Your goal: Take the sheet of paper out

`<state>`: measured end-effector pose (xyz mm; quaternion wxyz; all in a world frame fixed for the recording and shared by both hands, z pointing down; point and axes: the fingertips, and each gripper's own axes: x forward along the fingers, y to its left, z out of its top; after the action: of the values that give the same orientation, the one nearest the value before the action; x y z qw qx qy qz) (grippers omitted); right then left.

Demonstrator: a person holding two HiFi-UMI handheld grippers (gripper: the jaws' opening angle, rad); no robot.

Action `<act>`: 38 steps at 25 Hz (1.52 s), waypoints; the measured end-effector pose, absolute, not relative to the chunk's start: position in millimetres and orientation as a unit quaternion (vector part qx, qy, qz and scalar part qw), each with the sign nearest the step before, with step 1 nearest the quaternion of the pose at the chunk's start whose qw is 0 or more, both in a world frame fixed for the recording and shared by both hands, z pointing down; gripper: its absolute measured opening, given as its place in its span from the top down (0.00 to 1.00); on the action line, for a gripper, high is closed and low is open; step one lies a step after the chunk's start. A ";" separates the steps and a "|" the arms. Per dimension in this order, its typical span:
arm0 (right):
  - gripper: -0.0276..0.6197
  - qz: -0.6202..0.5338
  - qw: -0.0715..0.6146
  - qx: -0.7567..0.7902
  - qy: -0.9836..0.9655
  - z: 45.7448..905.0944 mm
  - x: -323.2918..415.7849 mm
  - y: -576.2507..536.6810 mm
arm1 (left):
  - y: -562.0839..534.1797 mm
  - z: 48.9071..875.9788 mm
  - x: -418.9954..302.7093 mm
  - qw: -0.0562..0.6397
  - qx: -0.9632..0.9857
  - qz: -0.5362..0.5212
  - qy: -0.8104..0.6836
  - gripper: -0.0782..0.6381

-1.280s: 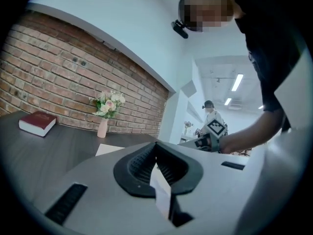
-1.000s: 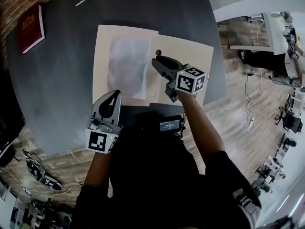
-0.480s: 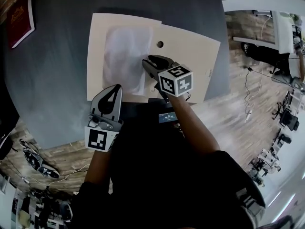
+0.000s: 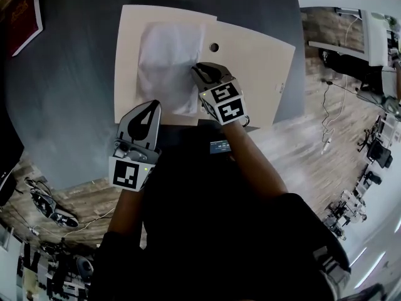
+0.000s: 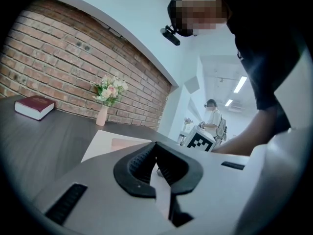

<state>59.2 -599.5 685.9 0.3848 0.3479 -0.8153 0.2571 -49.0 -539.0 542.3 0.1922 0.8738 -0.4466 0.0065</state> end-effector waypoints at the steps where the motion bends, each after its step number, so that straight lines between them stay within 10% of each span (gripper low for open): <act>1: 0.88 0.254 0.386 0.348 -0.815 686.1 60.4 -600.6 | -538.5 542.5 -49.4 0.192 0.875 0.007 -0.445 0.90; 38: 0.95 0.140 0.175 0.476 -0.850 487.4 230.5 -488.1 | -433.6 458.4 -27.3 0.112 0.882 -0.041 -0.457 0.90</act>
<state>230.5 -488.1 487.4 0.1750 0.4764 -0.8501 0.1405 -27.3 -433.6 458.4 0.1116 0.8817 -0.4566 -0.0412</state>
